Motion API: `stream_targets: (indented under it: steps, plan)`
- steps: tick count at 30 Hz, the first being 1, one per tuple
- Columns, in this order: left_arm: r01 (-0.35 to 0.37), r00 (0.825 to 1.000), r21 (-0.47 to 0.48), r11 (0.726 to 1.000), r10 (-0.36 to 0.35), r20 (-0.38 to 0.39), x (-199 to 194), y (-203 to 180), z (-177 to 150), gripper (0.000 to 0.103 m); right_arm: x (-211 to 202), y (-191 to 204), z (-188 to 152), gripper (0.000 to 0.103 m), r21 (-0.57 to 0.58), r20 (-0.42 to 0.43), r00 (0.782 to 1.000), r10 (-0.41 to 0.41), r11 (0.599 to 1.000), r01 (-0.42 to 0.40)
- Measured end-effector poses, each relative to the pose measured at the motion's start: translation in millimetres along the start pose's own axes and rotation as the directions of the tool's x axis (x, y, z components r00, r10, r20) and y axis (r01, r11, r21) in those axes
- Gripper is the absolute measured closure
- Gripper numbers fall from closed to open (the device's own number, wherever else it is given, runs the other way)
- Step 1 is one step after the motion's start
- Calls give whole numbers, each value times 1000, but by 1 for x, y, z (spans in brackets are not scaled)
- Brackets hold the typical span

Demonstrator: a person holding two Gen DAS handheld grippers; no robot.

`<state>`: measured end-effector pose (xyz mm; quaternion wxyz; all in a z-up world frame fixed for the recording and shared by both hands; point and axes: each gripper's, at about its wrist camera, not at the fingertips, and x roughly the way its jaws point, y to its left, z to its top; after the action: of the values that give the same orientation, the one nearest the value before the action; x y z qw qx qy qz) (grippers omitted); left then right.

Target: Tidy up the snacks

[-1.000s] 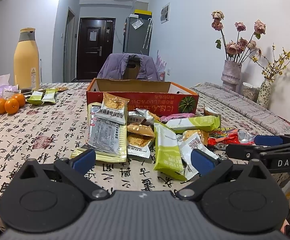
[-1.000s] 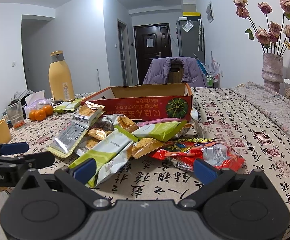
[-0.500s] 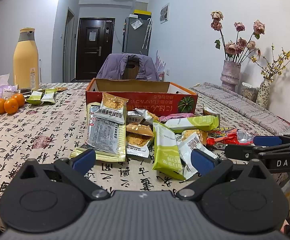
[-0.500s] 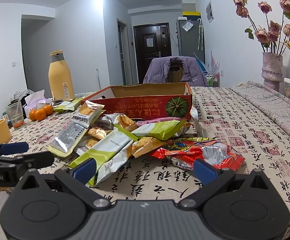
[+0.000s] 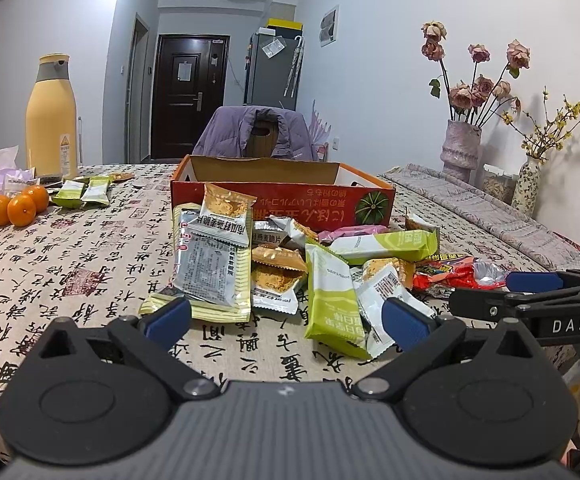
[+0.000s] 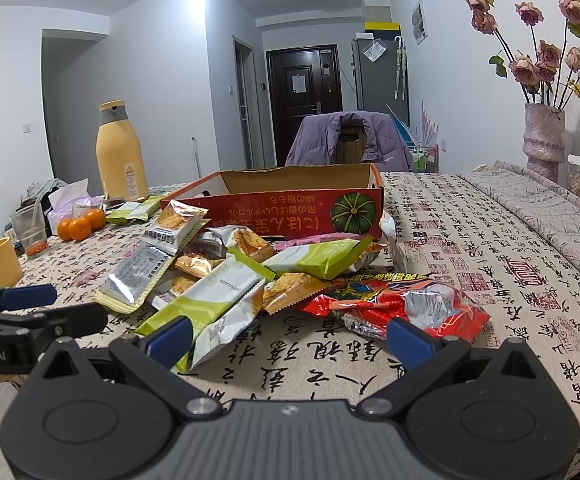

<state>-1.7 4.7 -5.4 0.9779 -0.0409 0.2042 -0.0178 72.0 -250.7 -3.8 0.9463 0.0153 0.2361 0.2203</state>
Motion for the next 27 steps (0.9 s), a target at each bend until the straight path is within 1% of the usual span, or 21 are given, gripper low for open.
stream_targets:
  steps: [19,27]
  plan:
    - [-3,1000,-2,1000,3,0,1,1,0,0,0,0,-1,0,-1,-2,1000,0,1000,0]
    - [-7,1000,-5,1000,7,-3,3,5,0,0,7,3,-1,0,-3,-20,1000,10,1000,-10]
